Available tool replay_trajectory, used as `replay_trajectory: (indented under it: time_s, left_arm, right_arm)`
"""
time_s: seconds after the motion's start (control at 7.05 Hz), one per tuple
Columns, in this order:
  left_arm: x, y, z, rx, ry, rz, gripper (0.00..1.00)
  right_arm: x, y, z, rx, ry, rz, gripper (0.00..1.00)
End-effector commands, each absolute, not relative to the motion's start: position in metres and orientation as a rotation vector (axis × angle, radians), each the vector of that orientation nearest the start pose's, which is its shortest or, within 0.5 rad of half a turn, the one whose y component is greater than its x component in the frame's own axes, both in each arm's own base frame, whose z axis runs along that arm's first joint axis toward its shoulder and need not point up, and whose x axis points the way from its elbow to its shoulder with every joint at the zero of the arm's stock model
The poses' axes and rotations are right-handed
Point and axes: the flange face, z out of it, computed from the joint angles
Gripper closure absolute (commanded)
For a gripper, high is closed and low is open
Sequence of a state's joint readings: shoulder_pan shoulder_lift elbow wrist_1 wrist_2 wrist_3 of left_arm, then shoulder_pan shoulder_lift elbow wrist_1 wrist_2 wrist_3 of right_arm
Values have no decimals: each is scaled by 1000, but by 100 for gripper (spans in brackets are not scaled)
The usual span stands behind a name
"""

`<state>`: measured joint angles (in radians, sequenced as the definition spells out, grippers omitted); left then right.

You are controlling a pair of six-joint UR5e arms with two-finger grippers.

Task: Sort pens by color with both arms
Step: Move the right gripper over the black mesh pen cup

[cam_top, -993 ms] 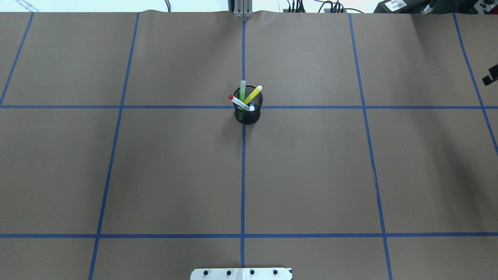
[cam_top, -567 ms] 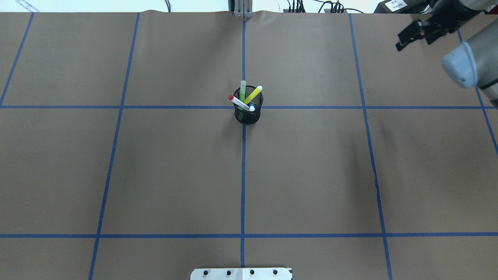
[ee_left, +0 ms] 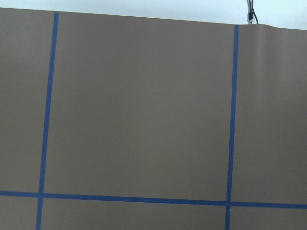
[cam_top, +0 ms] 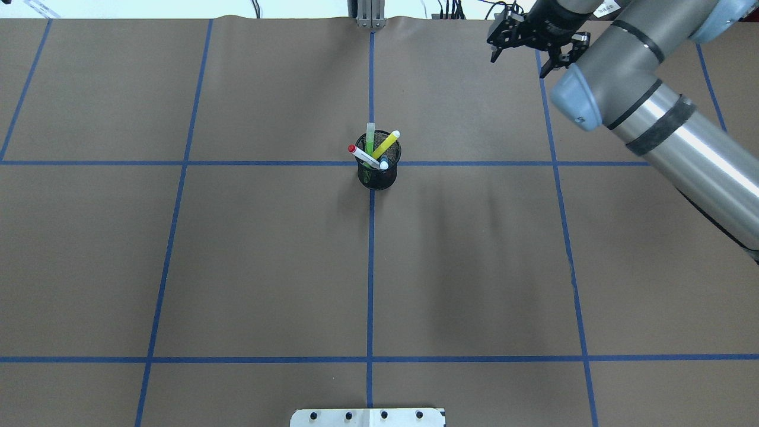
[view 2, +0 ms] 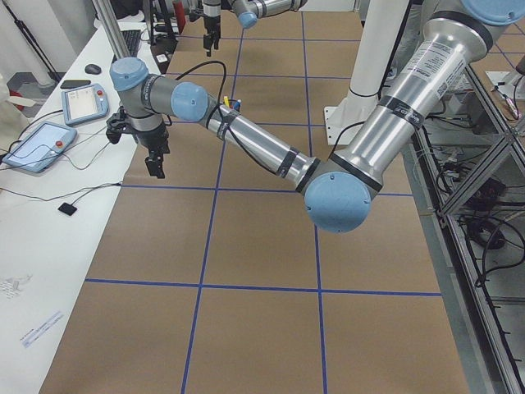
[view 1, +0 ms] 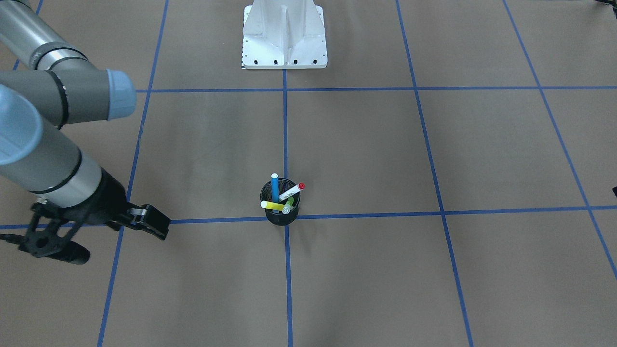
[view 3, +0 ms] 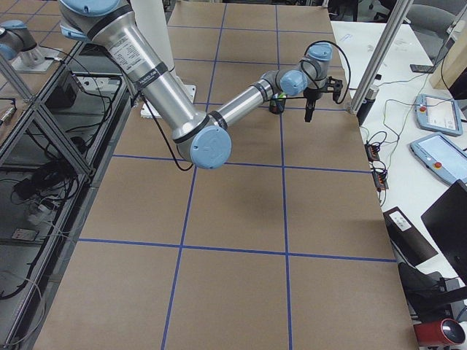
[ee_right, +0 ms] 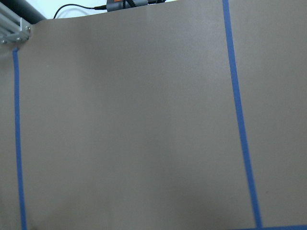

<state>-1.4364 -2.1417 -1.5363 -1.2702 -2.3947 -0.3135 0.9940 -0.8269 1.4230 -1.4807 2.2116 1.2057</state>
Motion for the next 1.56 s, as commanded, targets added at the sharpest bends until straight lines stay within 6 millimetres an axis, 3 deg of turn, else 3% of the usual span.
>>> replay_trajectory:
  time_s: [0.0, 0.14, 0.28, 0.43, 0.57, 0.71, 0.99, 1.13, 1.42]
  left_arm:
    - [38, -673, 355, 27, 863, -87, 0]
    - [42, -675, 353, 8, 864, -122, 0]
    - [42, -675, 350, 10, 866, -121, 0]
    - [47, -678, 346, 2, 866, -135, 0]
    - [53, -680, 337, -8, 867, -160, 0]
    - [54, -679, 327, -8, 874, -183, 0]
    - [88, -680, 315, -45, 879, -197, 0]
    - [95, -688, 301, -44, 882, -200, 0]
    - [107, -688, 286, -45, 889, -202, 0]
  right_arm:
    - [-406, -645, 221, -203, -901, 502, 0]
    - [-410, -641, 213, -280, -904, 488, 0]
    - [-414, -640, 185, -345, -903, 474, 0]
    - [-437, -623, 172, -371, -891, 426, 0]
    - [-491, -584, 168, -389, -886, 295, 0]
    - [-509, -571, 174, -388, -900, 151, 0]
    - [-516, -567, 178, -371, -910, 73, 0]
    - [-515, -568, 179, -358, -913, 53, 1]
    - [-519, -577, 196, -387, -888, 80, 15]
